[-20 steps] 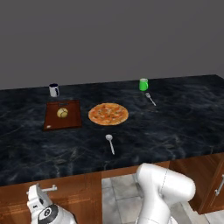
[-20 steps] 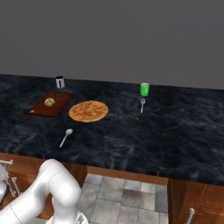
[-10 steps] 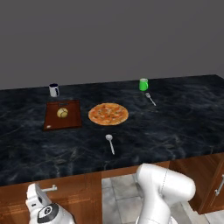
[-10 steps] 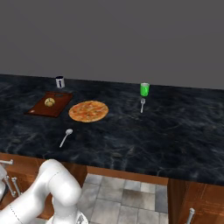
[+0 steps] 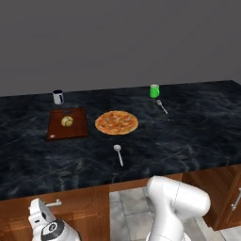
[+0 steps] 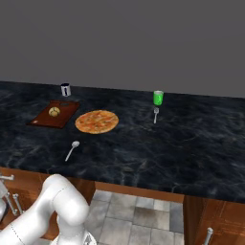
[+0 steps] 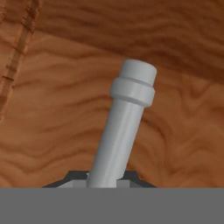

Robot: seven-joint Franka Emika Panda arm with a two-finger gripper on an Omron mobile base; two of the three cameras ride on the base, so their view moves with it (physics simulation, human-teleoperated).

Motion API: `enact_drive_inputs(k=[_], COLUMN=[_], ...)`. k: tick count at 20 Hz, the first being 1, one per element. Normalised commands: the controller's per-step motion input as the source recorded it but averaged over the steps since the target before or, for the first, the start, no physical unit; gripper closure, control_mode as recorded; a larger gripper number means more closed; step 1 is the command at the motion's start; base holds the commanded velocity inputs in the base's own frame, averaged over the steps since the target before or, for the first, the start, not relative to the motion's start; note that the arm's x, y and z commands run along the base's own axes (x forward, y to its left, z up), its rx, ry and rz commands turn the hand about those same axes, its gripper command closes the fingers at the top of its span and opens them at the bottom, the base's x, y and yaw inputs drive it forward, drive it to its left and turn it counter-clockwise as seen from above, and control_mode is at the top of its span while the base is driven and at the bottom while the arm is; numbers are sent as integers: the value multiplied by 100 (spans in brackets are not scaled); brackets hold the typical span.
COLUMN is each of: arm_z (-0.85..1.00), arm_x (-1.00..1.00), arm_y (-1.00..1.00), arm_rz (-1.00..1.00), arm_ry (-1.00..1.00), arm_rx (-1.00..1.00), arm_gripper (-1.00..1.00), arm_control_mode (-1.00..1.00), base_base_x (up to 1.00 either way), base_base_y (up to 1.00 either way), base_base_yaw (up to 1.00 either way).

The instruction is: Take the pizza cutter from the drawer on the left and place it on the dining counter for cutting.

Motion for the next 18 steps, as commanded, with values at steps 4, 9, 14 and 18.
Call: enact_drive_inputs(k=[4, 9, 14, 18], arm_z=[0, -5, -19, -20], arm_x=[0, -68, -100, -100], arm_y=[0, 0, 0, 0], arm_rz=[0, 0, 0, 0], arm_ry=[0, 0, 0, 2], arm_rx=[0, 0, 0, 0], arm_gripper=[100, 100, 100, 100], arm_control_mode=[-100, -100, -100, -100], base_base_x=[0, 0, 0, 0], base_base_y=[0, 0, 0, 0], base_base_yaw=[0, 0, 0, 0])
